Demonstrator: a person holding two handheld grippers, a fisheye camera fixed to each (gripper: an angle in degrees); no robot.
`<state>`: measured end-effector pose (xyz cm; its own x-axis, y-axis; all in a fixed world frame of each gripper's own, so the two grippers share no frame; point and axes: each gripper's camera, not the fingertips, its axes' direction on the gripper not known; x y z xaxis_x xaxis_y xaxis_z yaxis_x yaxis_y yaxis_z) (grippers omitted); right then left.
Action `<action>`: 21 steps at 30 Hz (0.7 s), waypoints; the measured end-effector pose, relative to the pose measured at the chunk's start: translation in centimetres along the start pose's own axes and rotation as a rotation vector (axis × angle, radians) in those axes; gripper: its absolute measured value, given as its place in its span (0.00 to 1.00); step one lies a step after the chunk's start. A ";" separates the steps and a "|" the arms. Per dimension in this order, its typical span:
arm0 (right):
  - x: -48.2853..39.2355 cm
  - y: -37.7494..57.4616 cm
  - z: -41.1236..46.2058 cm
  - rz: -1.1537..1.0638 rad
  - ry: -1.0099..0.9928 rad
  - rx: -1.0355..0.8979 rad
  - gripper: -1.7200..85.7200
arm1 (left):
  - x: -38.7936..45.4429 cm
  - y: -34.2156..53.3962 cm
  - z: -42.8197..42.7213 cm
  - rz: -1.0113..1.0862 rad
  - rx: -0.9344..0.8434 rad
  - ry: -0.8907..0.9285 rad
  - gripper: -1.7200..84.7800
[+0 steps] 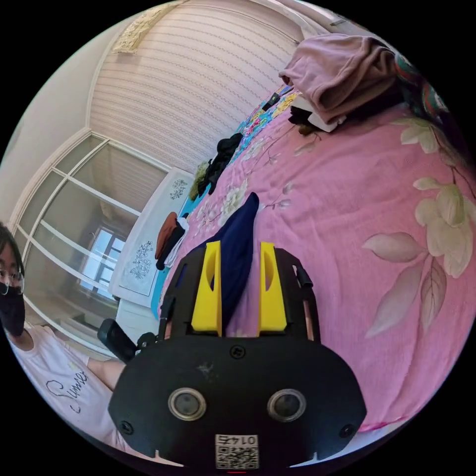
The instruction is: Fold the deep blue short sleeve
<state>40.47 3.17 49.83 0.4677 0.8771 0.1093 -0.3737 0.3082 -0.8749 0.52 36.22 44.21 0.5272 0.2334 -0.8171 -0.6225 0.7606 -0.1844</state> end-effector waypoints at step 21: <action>-15.9 -6.9 15.2 -0.241 -0.120 -0.318 0.03 | -12.8 5.3 -16.7 -0.412 0.293 0.064 0.01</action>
<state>23.40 -7.29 61.31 0.4074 0.8366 0.3663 0.0100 0.3970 -0.9178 -19.18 27.15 44.62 0.6527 -0.1526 -0.7421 -0.1767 0.9218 -0.3450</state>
